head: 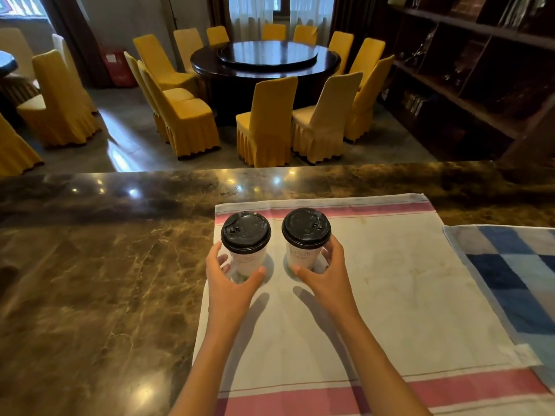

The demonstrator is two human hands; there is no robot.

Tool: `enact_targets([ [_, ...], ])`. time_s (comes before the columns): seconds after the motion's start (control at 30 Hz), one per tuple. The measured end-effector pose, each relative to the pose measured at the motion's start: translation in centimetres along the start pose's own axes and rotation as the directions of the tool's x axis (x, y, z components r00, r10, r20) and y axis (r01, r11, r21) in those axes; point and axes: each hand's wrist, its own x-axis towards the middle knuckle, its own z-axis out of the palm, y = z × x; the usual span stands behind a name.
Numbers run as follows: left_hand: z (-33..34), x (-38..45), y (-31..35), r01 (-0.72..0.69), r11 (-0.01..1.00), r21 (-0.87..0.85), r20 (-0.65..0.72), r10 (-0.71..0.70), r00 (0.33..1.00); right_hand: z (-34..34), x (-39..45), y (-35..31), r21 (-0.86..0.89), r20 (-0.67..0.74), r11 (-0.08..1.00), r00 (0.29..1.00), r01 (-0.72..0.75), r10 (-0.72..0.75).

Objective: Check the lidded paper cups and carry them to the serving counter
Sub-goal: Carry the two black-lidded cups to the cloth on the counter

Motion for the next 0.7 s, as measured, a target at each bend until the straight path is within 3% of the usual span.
enact_targets([
  [0.33,0.4,-4.0,-0.6,-0.201,0.958,0.204,0.01,0.203,0.979,-2.9,-5.1,1.0,-0.174,-0.219,0.985,0.975,-0.004,-0.035],
  [0.5,1.4,-7.1,-1.1,-0.124,0.948,0.292,-0.009,0.132,0.991,-6.0,-9.0,1.4,-0.308,-0.3,0.951,0.95,-0.015,-0.082],
  [0.6,2.9,-10.8,-0.3,-0.244,0.892,0.38,0.142,0.204,0.969,-8.7,-12.4,1.8,-0.45,-0.342,0.892,0.928,-0.026,-0.146],
  [0.7,5.4,-15.2,0.9,-0.492,0.734,0.468,0.391,0.327,0.86,-12.2,-17.2,2.3,-0.575,-0.382,0.815,0.903,-0.065,-0.197],
])
